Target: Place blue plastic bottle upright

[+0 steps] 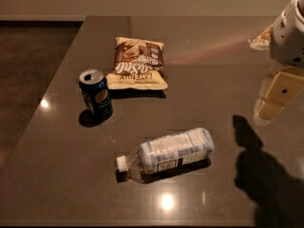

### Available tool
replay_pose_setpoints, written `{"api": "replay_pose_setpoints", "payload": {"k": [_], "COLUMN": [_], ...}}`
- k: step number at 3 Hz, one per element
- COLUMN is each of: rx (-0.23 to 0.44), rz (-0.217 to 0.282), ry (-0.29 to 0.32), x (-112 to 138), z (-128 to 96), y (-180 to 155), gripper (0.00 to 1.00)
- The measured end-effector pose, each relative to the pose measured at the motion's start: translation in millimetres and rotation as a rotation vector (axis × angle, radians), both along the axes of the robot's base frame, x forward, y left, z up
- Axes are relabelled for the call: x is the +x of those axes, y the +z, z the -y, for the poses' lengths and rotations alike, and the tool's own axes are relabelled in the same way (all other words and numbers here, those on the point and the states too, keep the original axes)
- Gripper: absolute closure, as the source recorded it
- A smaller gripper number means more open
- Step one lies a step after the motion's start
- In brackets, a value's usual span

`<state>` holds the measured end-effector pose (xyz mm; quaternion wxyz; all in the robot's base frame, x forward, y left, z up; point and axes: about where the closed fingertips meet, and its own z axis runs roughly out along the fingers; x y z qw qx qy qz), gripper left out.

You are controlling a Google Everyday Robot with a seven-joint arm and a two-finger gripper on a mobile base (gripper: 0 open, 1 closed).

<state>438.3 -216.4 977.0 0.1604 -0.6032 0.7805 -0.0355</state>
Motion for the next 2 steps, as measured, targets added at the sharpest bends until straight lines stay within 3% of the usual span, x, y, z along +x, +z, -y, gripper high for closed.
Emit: {"api": "replay_pose_setpoints", "payload": {"k": [1, 2], "rx": [0.001, 0.000], "rz": [0.003, -0.010], "ry": [0.002, 0.071], "x": [1.4, -2.0], "z": [-2.9, -28.0], "y": [-0.5, -8.6], "gripper": [0.00, 0.00]}}
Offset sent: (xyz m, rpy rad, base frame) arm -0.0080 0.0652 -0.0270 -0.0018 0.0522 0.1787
